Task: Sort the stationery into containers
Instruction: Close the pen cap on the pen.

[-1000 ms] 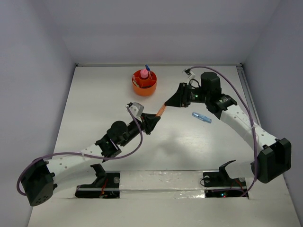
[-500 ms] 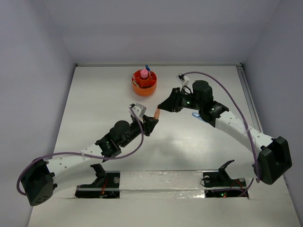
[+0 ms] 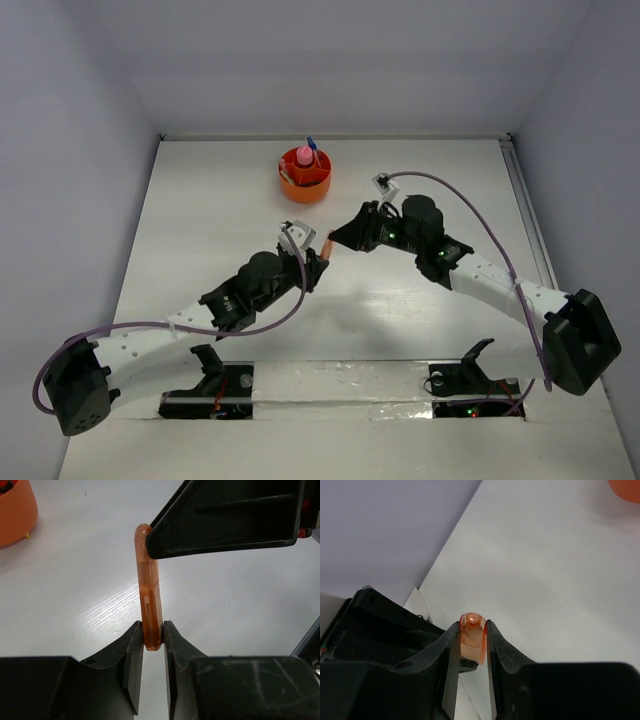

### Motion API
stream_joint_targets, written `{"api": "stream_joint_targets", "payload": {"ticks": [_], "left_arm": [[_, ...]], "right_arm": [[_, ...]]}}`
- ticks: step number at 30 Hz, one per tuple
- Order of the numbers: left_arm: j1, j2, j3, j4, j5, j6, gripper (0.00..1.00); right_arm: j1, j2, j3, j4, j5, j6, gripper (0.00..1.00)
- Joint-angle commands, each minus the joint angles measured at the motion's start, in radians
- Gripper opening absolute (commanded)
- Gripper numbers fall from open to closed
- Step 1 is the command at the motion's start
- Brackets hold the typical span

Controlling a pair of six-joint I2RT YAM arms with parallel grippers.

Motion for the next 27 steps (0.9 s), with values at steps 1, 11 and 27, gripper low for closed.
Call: {"api": "stream_joint_targets", "payload": {"ticks": [1,11,27], "left_arm": [[0.014,-0.071,0.17,0.384,-0.009,0.028,0.0],[0.014,-0.08,0.083,0.363,-0.021,-0.03,0.0],[0.15,-0.01,0.052,0.262,-0.129,-0.161,0.0]], "right_arm": [[0.095,0.025,-0.083,-0.182,-0.13,0.029,0.0],[0.095,0.069,0.127,-0.14,-0.052,-0.01,0.0],[-0.003,-0.265,0.163,-0.195,0.163,-0.096,0.62]]}}
